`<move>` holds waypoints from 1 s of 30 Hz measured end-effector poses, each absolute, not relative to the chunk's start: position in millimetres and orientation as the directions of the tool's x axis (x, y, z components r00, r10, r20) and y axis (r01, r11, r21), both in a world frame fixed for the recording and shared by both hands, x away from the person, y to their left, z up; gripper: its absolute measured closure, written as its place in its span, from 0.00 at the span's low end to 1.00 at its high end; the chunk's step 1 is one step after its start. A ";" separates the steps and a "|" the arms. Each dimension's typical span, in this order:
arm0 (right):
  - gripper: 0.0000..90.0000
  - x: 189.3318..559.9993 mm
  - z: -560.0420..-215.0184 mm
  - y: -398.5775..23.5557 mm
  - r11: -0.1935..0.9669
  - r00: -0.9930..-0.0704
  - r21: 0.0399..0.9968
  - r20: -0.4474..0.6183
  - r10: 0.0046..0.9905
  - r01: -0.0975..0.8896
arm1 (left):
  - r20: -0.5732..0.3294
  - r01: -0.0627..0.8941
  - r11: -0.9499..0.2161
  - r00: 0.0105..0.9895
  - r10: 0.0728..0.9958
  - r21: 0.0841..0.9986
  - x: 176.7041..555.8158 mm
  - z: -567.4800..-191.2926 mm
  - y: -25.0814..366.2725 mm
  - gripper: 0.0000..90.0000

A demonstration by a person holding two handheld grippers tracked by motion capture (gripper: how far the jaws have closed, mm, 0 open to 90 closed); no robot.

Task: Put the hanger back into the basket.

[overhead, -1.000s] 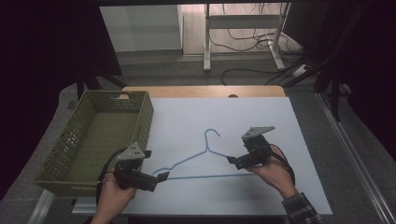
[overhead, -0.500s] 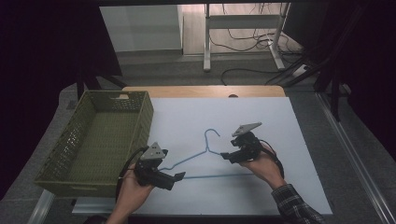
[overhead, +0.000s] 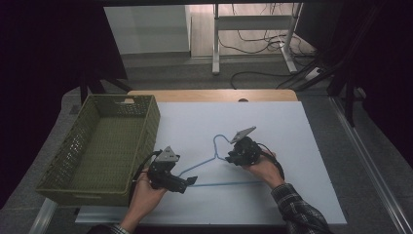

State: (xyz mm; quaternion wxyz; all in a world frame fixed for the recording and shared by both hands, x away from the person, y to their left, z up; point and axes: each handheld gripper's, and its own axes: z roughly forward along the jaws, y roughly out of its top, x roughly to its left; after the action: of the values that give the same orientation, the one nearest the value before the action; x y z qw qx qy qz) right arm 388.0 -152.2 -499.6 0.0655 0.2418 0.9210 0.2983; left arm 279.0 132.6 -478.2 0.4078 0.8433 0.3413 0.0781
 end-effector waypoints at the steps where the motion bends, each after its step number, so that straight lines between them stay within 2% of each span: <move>1: 0.82 388.5 -500.4 -151.1 0.710 -0.875 0.575 0.020 0.483 0.406 | -0.147 0.515 -0.438 0.755 0.639 0.737 280.0 -479.5 131.3 0.01; 11: 0.89 393.2 -511.5 -147.6 0.749 -0.891 0.538 0.009 0.455 0.388 | -0.168 0.536 -0.435 0.748 0.642 0.724 284.3 -485.9 131.2 0.02; 12: 0.93 392.8 -512.2 -147.6 0.752 -0.894 0.537 0.008 0.447 0.381 | -0.166 0.535 -0.439 0.750 0.640 0.722 284.6 -486.5 131.2 0.02; 15: 0.95 392.9 -512.4 -147.7 0.754 -0.897 0.539 0.008 0.441 0.375 | -0.164 0.536 -0.450 0.753 0.637 0.714 285.3 -487.8 129.9 0.02; 22: 0.96 389.6 -510.7 -146.9 0.781 -0.921 0.548 -0.048 0.386 0.299 | -0.168 0.534 -0.475 0.769 0.617 0.699 290.2 -490.2 127.3 0.02; 26: 0.97 384.7 -503.9 -145.5 0.778 -0.923 0.562 -0.065 0.380 0.281 | -0.152 0.540 -0.497 0.766 0.625 0.679 296.5 -490.7 122.2 0.05; 28: 0.97 382.4 -500.2 -145.9 0.775 -0.924 0.573 -0.079 0.374 0.265 | -0.110 0.526 -0.527 0.770 0.629 0.667 301.9 -490.8 118.0 0.12; 30: 0.97 380.7 -498.2 -146.2 0.775 -0.925 0.576 -0.083 0.369 0.258 | -0.100 0.525 -0.537 0.770 0.630 0.661 307.0 -491.4 115.6 0.14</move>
State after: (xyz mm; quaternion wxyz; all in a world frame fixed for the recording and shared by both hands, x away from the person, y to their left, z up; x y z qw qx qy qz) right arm 380.7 -146.2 -498.2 0.0962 0.1673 0.9373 0.2903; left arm 307.0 115.6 -491.4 0.3497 0.8734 0.3304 0.0753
